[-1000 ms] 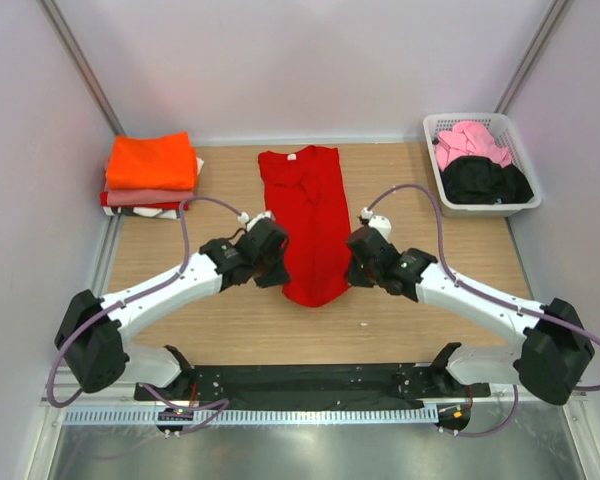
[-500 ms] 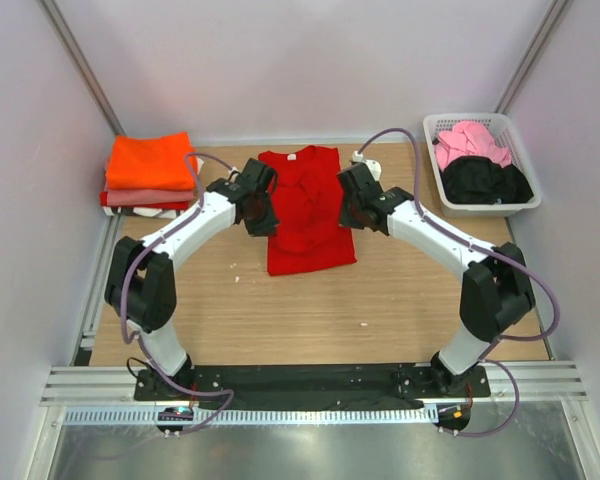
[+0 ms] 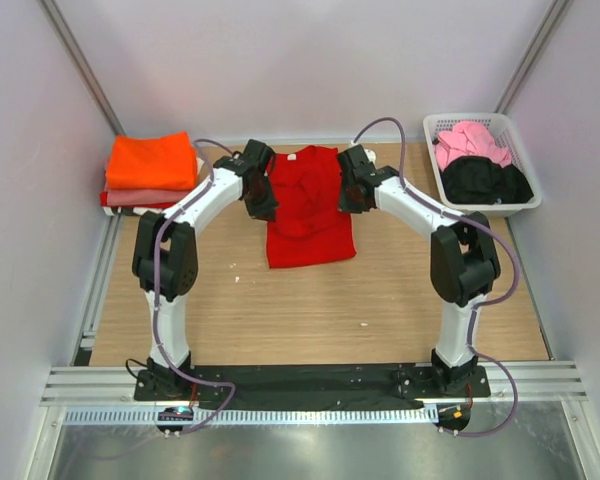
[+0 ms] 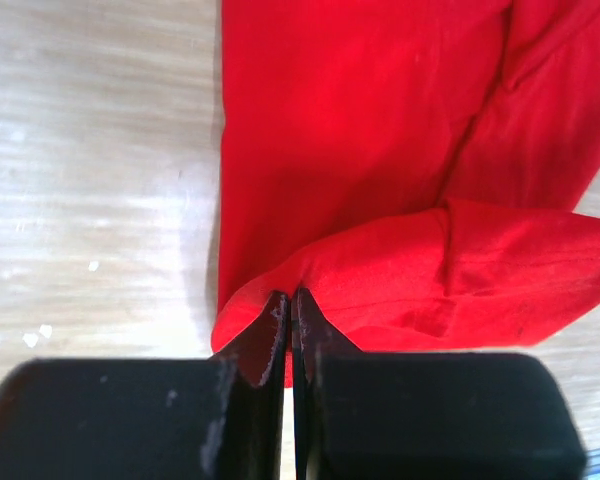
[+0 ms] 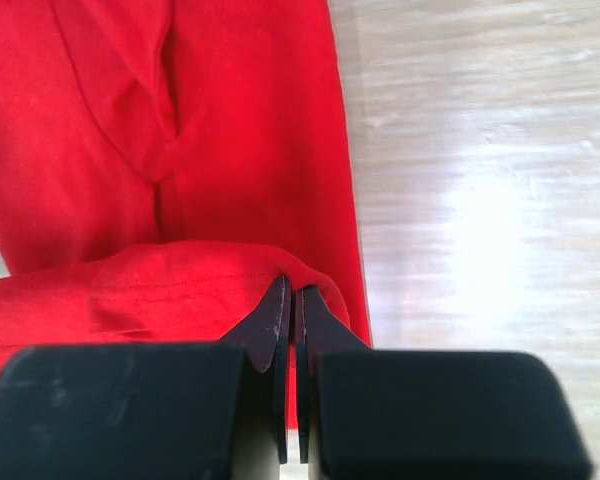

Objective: Fold and stack the t-shirts
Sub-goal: Fold the tshirt

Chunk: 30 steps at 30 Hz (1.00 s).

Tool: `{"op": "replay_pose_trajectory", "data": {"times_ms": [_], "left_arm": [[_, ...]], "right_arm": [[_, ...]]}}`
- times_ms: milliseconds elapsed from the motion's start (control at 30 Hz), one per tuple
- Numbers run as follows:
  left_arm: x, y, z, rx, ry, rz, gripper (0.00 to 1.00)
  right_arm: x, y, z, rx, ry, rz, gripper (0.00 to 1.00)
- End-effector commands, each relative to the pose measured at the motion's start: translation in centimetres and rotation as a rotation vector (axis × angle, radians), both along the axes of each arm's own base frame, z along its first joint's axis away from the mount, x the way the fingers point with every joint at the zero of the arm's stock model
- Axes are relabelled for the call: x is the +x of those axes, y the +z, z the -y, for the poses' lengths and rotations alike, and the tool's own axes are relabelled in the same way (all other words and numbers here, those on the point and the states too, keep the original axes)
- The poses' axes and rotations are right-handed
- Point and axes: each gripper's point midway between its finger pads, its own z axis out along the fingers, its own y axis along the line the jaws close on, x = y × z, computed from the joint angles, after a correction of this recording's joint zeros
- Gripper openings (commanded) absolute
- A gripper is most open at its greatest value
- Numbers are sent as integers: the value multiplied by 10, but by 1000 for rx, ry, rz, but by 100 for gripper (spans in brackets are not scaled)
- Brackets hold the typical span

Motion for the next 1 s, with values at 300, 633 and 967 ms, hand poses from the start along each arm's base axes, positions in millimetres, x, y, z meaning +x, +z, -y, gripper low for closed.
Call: {"op": "replay_pose_trajectory", "data": {"times_ms": [300, 633, 967], "left_arm": [[40, -29, -5, -19, -3, -105, 0], [51, -21, -18, -66, 29, -109, 61], [-5, 44, -52, 57, 56, 137, 94]], "right_arm": [[58, -10, -10, 64, 34, -24, 1], [71, -15, 2, 59, 45, -21, 79], [8, 50, 3, 70, 49, 137, 82]]}}
